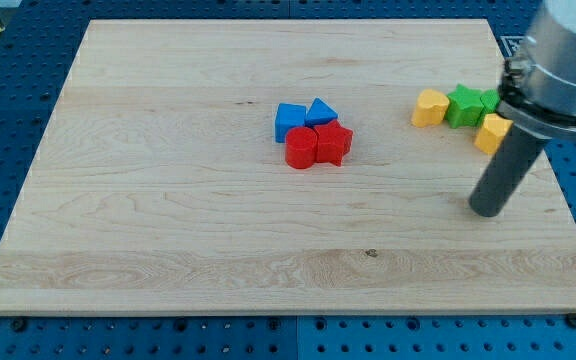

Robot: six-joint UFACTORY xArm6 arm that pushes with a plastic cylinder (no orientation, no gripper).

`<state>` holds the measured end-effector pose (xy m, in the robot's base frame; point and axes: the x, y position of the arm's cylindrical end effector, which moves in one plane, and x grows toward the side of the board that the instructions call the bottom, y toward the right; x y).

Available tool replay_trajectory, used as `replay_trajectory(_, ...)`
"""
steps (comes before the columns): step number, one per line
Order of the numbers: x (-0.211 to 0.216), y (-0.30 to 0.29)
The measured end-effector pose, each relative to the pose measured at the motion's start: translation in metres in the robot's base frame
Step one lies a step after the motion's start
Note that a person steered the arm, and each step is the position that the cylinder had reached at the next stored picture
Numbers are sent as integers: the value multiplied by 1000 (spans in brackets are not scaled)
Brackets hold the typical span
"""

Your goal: Move the arm towards the right side of the yellow hexagon

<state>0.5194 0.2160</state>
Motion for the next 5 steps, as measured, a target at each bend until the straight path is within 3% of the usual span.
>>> replay_trajectory(1,-4,36)
replay_trajectory(2,-40,58)
replay_trajectory(4,-95,61)
replay_trajectory(5,-99,61)
